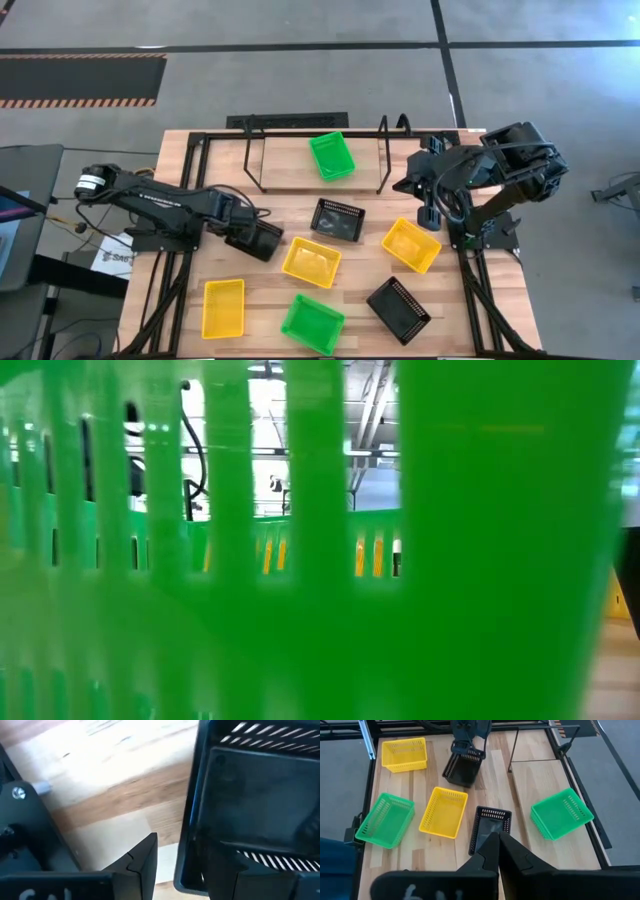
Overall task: Stack baskets on shelf by color
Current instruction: Put the top left black bin on the shelf
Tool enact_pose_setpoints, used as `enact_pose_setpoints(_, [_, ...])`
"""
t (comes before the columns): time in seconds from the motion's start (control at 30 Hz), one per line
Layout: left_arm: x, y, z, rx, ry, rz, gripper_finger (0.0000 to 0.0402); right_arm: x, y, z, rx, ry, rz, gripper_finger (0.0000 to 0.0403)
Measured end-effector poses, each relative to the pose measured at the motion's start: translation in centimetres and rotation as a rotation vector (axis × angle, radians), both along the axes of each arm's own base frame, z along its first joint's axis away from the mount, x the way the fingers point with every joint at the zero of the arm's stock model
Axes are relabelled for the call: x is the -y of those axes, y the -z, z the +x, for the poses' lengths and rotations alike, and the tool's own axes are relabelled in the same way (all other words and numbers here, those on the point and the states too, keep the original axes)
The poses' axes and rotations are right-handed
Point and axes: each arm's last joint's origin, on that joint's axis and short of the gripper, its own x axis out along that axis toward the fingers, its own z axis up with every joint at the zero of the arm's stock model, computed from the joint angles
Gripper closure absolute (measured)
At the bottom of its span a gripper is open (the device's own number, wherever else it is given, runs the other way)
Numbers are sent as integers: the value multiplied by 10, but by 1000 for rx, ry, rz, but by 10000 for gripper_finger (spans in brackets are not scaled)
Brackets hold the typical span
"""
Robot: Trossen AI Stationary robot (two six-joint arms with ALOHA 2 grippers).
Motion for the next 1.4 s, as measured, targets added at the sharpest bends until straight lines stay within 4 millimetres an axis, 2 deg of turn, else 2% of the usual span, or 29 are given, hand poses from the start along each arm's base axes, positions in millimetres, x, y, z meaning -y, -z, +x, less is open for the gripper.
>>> enact_pose_setpoints(0.23, [0,0,0,5,-2,2,278,0,0,0,5,16,18,377])
enact_pose_setpoints(0.7, [0,20,3,104,-27,-17,280,0,0,0,4,11,12,376])
enact_pose_setpoints(0.8, [0,22,2,100,4,-5,305,0,0,0,3,10,11,375])
enact_pose_setpoints(0.93, [-1,22,2,100,62,21,382,0,0,0,1,10,10,375])
enact_pose_setpoints(1.0, [-1,20,3,105,83,30,393,0,0,0,1,10,10,376])
enact_pose_setpoints(1.07, [0,13,9,133,116,32,399,0,0,0,1,10,10,376])
enact_pose_setpoints(1.17, [0,-12,20,173,185,39,401,0,0,0,1,10,10,377])
enact_pose_setpoints(1.3, [3,-67,33,210,302,98,401,0,0,0,0,11,11,377])
enact_pose_setpoints(1.4, [2,-118,32,216,362,205,401,0,0,0,0,10,10,377])
